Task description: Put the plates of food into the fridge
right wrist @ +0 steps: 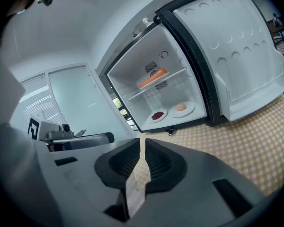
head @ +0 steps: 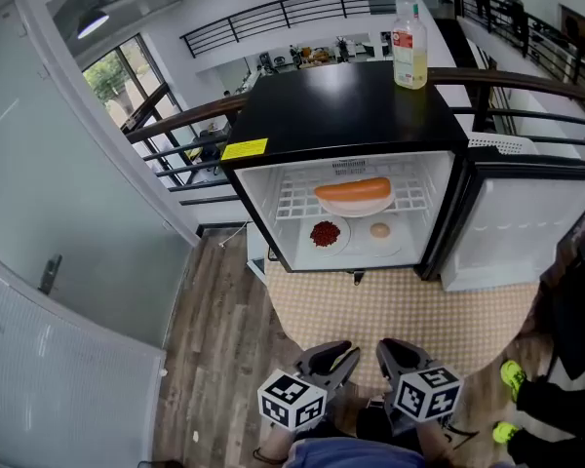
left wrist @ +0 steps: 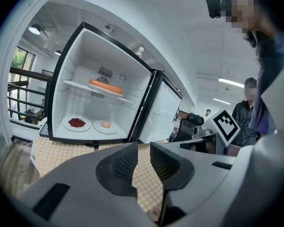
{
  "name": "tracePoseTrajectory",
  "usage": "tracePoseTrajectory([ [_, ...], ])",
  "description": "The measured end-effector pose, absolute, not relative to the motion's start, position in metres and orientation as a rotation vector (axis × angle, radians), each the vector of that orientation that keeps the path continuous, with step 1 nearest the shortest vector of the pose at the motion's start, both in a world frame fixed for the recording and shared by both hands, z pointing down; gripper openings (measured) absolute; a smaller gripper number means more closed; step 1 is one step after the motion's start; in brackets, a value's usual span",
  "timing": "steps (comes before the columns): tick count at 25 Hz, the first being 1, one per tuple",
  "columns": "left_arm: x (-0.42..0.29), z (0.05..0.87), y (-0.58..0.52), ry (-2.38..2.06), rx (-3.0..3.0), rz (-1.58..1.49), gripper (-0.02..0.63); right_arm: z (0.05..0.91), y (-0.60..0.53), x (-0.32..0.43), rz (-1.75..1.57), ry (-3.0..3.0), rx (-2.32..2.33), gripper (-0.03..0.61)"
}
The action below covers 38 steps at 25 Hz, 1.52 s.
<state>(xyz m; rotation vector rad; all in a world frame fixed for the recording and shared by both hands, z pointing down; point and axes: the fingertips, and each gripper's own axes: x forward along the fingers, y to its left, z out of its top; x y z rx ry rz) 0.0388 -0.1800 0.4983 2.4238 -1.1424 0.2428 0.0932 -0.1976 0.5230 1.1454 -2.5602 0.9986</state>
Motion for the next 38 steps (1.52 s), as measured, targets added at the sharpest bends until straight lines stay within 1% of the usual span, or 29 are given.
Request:
tracePoseTrajectory([
  [4,0.025,0.492,-0.166,-1.140,2.439,0.229,0.091,0.518,-0.188,0.083,0.970,-2.557,1.168,0.043],
  [9,-0.010,0.484,-0.136,-1.131,2.467,0.227,0.091,0.511,-0.166,0.058,0.952,-2.552,1.221,0.041],
  [16,-0.064,0.479,-0.080,-1.112,2.511,0.212,0.090,0.517,-0.101,0.004,0.971,-2.534,1.242,0.038],
  [23,-0.100,0.489,-0.018,-1.042,2.530,0.197,0.091,0.524,-0.037,-0.032,0.999,-2.510,1.307,0.035],
  [29,-0.110,0.493,0.019,-0.967,2.533,0.172,0.091,0.531,0.011,-0.045,1.004,-2.456,1.333,0.034],
  [38,-0.098,0.476,0.038,-0.929,2.571,0.102,0.091,0.513,0.040,-0.028,0.944,-2.438,1.387,0.032],
])
